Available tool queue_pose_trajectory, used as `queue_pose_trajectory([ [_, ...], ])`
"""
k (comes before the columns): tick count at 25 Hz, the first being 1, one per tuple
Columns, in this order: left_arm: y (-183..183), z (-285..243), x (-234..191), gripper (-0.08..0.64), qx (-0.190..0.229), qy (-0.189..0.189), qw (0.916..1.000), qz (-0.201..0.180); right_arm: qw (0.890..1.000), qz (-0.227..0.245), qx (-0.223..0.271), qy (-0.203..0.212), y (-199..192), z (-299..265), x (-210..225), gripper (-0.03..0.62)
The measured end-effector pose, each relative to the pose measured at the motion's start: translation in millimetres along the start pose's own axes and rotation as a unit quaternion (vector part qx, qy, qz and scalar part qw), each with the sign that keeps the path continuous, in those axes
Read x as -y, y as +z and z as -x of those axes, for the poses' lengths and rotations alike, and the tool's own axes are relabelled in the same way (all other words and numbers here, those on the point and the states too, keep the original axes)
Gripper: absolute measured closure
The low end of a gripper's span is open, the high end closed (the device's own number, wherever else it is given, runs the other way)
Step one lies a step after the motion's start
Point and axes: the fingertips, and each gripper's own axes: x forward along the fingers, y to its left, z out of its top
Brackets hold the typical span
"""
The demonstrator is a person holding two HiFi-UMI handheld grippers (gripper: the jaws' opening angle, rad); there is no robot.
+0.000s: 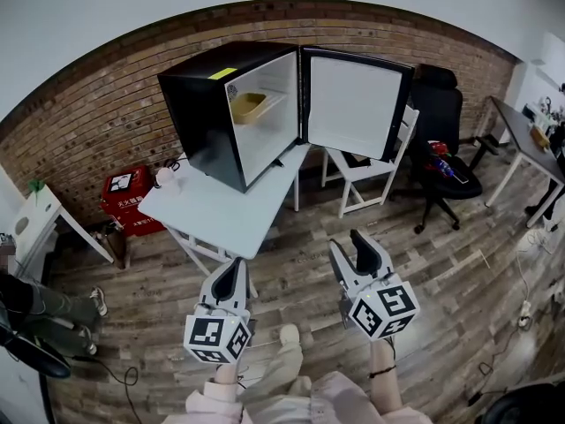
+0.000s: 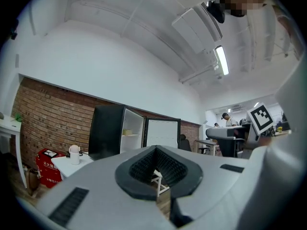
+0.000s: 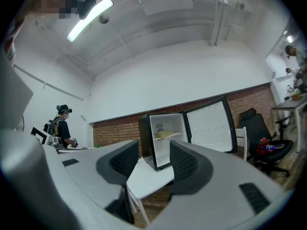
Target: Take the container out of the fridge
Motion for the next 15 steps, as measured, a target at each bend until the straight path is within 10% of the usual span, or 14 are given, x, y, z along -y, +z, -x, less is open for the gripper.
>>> queue_pose_trajectory([
  [15, -25, -138, -49, 0.568, -0.022, 0.004, 0.9991, 0.036, 1.0, -0.013, -0.016, -0.003, -23, -125, 78, 0.408],
])
